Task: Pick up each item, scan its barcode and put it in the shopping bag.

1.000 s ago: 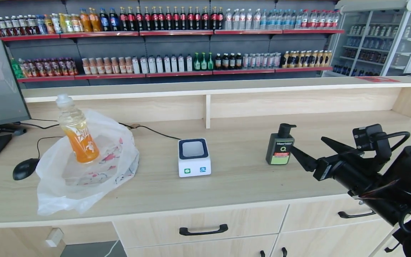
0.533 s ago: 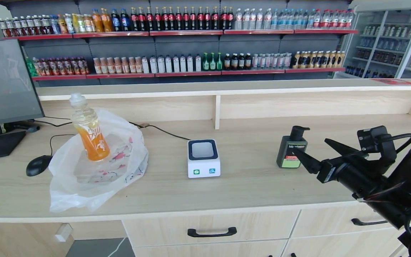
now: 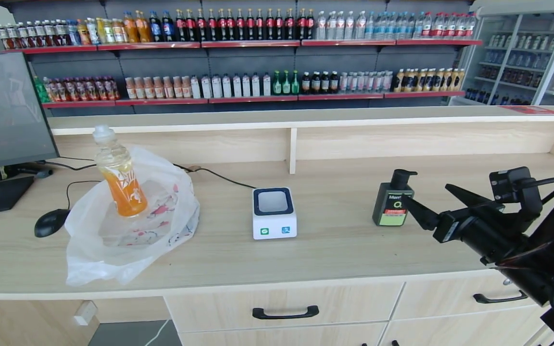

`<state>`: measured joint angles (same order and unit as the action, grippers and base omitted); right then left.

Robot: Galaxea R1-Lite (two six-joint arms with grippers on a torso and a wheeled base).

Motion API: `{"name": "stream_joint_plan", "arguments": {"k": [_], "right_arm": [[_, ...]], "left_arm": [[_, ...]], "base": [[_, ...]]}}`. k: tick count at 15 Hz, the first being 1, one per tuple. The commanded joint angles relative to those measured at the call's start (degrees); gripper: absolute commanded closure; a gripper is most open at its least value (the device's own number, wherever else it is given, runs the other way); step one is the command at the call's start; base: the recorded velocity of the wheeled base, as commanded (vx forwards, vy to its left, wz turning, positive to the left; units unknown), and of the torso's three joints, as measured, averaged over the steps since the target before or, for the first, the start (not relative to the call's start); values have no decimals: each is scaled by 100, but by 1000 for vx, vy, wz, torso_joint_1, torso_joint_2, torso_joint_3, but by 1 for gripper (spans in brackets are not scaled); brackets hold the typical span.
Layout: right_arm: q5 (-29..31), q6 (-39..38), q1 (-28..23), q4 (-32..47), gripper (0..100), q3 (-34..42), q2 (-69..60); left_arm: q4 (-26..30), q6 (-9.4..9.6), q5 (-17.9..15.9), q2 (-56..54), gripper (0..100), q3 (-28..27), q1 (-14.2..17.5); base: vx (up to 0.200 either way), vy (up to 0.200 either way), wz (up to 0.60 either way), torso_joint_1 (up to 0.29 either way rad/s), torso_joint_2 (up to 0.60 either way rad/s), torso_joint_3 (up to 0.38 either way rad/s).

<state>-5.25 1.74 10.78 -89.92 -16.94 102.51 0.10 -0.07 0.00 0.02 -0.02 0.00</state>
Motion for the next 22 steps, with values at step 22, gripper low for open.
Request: {"name": "stream_joint_plan", "arguments": {"k": [22], "right_arm": [[-11,10,830,-8,0,824,-592]], "left_arm": [[-1,7,0,-2,100,2,0]], "base": [[0,-27,0,0,1,1]]}}
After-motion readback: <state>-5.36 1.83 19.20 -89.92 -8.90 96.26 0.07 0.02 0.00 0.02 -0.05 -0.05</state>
